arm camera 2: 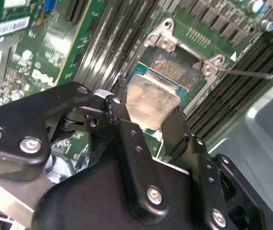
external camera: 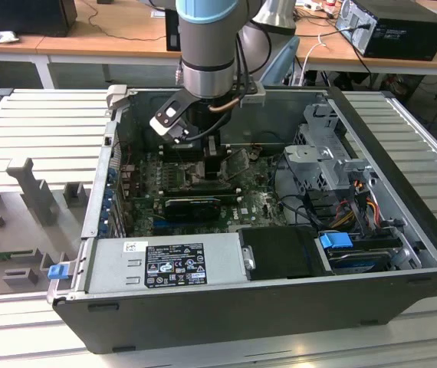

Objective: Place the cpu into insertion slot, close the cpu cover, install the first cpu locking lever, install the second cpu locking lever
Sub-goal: 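Place the cpu into insertion slot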

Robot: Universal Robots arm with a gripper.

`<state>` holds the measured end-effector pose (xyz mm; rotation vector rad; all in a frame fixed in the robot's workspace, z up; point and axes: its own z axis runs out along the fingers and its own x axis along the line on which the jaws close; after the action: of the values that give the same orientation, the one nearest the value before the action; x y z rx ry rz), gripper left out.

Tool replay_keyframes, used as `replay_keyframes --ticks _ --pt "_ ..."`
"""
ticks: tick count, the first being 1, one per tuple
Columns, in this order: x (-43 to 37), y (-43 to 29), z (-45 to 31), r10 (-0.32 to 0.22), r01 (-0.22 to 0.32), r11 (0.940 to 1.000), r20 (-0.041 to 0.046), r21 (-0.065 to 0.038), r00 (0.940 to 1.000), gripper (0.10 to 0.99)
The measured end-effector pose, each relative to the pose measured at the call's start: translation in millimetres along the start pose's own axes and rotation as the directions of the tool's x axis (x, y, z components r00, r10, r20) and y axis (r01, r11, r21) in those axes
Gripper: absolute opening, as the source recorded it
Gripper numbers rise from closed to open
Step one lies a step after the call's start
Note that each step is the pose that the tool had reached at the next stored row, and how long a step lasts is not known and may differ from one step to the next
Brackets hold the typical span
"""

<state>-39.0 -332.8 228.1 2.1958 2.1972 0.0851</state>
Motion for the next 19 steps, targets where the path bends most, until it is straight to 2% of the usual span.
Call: replay_keyframes --ticks 3,5,9,14,19 --pt "3.6 -3.4 3.9 0.000 0.000 1.0000 0.0000 0.000 1.0000 0.529" --pt "7.8 -4.4 8.7 0.000 0.000 1.0000 0.0001 0.000 1.0000 0.529" --pt "10.4 -7.1 18.5 0.026 -0.026 0.9997 0.0016 0.000 0.9997 0.529" --pt "14.2 -6.4 22.9 0.029 -0.029 0.9996 0.0016 -0.001 0.9996 0.529" --pt "14.1 -6.4 26.8 0.021 -0.021 0.9998 0.0016 0.000 0.9998 0.529"
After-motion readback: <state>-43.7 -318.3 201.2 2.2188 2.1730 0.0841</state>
